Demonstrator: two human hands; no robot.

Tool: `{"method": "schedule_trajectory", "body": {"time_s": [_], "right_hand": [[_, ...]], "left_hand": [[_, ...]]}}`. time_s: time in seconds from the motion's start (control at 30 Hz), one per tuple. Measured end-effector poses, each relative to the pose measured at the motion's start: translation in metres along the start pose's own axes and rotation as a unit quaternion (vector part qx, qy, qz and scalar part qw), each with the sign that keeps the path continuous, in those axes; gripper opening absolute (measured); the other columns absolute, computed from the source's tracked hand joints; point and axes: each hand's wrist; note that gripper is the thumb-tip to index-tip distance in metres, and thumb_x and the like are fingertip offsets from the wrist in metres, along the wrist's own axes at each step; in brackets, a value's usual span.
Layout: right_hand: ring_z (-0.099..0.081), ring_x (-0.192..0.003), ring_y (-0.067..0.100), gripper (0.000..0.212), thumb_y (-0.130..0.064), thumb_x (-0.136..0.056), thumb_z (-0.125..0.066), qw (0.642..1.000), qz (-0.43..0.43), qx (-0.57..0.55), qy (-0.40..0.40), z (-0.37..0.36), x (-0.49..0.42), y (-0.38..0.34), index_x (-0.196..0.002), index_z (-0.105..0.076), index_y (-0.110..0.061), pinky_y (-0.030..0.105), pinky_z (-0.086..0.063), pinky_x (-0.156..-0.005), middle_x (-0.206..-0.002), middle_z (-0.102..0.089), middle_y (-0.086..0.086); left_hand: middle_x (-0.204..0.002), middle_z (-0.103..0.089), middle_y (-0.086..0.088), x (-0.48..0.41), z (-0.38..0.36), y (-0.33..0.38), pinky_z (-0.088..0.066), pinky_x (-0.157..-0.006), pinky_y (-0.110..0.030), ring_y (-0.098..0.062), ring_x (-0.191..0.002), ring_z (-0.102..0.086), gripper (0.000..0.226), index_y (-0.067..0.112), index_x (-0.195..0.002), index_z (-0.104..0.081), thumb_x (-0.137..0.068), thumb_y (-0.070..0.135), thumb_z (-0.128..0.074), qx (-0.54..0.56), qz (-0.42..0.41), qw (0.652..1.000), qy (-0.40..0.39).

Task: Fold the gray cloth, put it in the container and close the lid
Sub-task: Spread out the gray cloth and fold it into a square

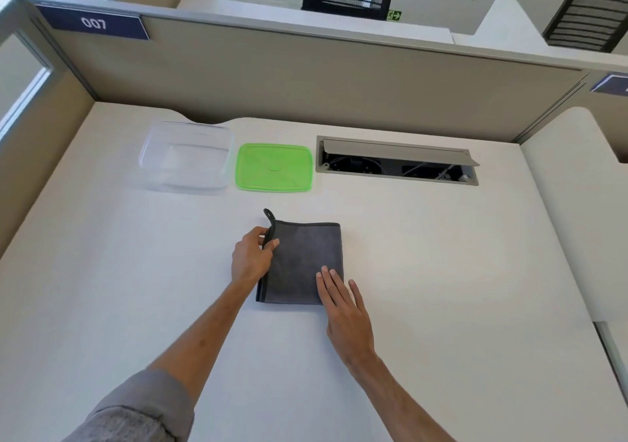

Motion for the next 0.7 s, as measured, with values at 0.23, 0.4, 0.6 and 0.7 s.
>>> {"method": "schedule_trajectory", "body": {"time_s": [0.23, 0.4, 0.6, 0.7], "right_hand": [[-0.018, -0.171, 0.021, 0.093, -0.001, -0.096, -0.059, 0.999, -0.018, -0.029, -0.029, -0.009, 0.000, -0.010, -0.176, -0.017, -0.020, 0.051, -0.029, -0.135, -0.186, -0.014, 0.002], [0.005, -0.172, 0.014, 0.076, -0.053, -0.114, -0.032, 0.995, -0.032, -0.063, -0.071, -0.011, 0.001, -0.019, -0.177, 0.001, -0.027, 0.050, -0.008, -0.138, -0.186, 0.007, -0.006], [-0.012, -0.169, 0.007, 0.075, -0.060, -0.112, -0.033, 0.962, -0.194, -0.192, -0.012, 0.013, -0.005, -0.030, -0.176, -0.004, -0.034, 0.041, -0.013, -0.137, -0.185, -0.009, -0.012], [-0.053, -0.143, 0.026, 0.071, -0.050, -0.109, -0.053, 0.905, -0.341, -0.256, -0.011, 0.027, -0.017, -0.030, -0.168, -0.031, -0.020, 0.044, -0.050, -0.112, -0.153, -0.053, 0.000]], "left_hand": [[-0.130, -0.078, -0.002, 0.002, -0.007, -0.003, -0.052, -0.089, -0.041, -0.035, -0.118, -0.072, 0.027, 0.024, -0.134, -0.070, -0.110, 0.032, -0.063, -0.038, -0.046, 0.997, 0.039], [-0.157, -0.052, -0.005, 0.002, -0.012, -0.001, -0.050, -0.110, -0.055, -0.034, -0.141, -0.052, 0.052, 0.018, -0.160, -0.049, -0.110, 0.030, -0.060, -0.153, -0.088, 0.980, 0.089], [-0.169, -0.045, -0.002, -0.017, -0.010, 0.027, -0.037, -0.125, -0.051, -0.030, -0.158, -0.039, 0.065, 0.026, -0.166, -0.044, -0.105, 0.026, -0.065, -0.253, -0.291, 0.922, -0.046], [-0.177, -0.037, 0.000, -0.027, -0.017, 0.045, -0.028, -0.134, -0.050, -0.027, -0.167, -0.029, 0.071, 0.029, -0.172, -0.034, -0.107, 0.027, -0.062, -0.294, -0.338, 0.879, -0.161]]}}
Point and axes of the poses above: each hand's wrist, its own x-axis away from the middle knuckle, its own z-axis out of the back of the hand, y = z × x
